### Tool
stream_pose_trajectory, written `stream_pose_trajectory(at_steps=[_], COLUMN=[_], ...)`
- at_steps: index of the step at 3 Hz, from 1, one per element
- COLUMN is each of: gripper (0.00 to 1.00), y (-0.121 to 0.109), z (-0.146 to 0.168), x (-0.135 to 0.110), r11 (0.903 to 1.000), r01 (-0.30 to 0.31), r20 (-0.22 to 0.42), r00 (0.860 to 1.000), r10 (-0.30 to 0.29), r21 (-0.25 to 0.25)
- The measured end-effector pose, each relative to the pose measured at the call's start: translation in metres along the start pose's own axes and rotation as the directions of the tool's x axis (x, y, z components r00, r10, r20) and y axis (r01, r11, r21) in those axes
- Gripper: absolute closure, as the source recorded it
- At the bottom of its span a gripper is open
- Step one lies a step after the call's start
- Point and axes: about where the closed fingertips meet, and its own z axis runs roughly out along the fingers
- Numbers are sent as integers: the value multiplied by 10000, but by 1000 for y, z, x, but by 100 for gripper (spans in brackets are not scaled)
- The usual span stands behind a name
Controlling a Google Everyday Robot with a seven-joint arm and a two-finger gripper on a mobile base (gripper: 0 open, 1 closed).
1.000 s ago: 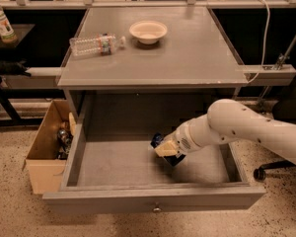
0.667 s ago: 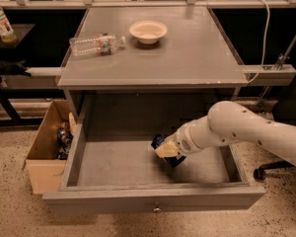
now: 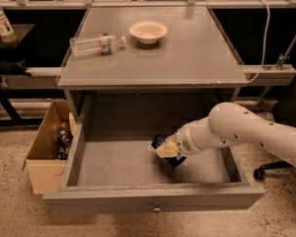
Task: Place rxbar blueberry into top drawer
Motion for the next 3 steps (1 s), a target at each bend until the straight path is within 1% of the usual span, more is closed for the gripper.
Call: stream_pose_trajectory(at_steps=[1, 2, 3], gripper=[16, 0, 0], y=[2, 1, -3], z=[-1, -8, -28], x=[-1, -3, -12], r11=[10000, 9998, 9992], r01=[-92, -198, -390], r20=[115, 556, 1765], r00=[9999, 9983, 9835], r10=[93, 197, 386], r21=[-11, 0, -11])
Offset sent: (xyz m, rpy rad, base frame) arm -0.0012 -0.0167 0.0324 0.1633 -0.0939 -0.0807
